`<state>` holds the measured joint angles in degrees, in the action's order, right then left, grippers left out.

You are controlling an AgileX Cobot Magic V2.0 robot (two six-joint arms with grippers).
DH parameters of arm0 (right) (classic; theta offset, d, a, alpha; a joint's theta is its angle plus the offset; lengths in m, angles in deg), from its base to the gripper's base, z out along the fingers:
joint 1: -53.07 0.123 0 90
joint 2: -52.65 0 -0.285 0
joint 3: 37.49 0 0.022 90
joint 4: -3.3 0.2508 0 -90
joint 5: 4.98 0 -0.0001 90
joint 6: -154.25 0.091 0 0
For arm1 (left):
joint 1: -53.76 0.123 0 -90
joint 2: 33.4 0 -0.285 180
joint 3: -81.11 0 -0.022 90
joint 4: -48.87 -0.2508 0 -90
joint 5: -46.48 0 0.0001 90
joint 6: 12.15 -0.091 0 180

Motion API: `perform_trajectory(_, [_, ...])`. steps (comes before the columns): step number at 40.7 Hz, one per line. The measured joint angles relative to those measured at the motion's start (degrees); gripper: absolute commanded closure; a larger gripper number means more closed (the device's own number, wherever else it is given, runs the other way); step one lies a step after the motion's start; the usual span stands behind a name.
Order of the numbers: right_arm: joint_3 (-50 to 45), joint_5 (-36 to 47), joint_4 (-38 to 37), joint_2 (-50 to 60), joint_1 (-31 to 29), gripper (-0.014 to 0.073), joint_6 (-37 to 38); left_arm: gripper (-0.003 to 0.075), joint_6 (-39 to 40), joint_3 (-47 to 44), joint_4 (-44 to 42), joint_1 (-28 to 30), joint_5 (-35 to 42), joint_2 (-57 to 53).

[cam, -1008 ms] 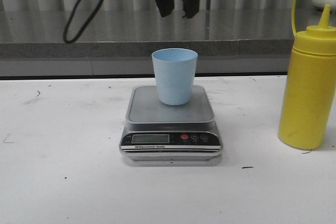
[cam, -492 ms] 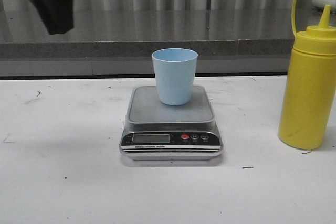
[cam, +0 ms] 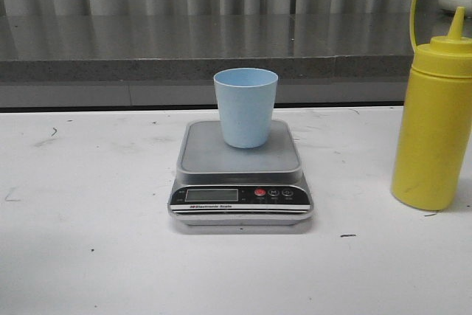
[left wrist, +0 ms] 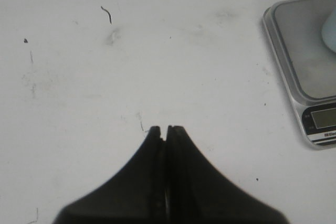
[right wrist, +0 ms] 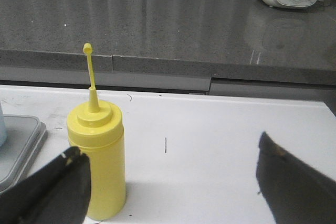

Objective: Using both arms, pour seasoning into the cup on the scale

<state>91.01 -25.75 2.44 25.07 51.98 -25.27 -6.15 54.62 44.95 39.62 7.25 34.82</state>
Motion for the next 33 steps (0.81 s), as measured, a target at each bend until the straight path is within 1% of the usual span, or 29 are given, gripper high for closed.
perform_trajectory(6, [0.0, 0.0, 0.0, 0.0, 0.0, -0.0059, 0.0, 0.0740, 0.0, -10.6, 0.0, 0.0, 8.6, -11.3])
perform_trajectory(14, [0.0, 0.0, 0.0, 0.0, 0.0, -0.0059, 0.0, 0.0740, 0.0, -21.9, 0.0, 0.0, 13.1, -26.0])
perform_trajectory(25, [0.0, 0.0, 0.0, 0.0, 0.0, -0.0059, 0.0, 0.0740, 0.1, -28.7, 0.0, 0.1, 17.0, -45.0])
perform_trajectory(30, [0.0, 0.0, 0.0, 0.0, 0.0, -0.0059, 0.0, 0.0740, 0.1, -30.9, 0.0, 0.1, 18.8, -50.7])
perform_trajectory(33, [0.0, 0.0, 0.0, 0.0, 0.0, -0.0059, 0.0, 0.0740, 0.1, -31.1, 0.0, 0.1, 18.9, -52.1])
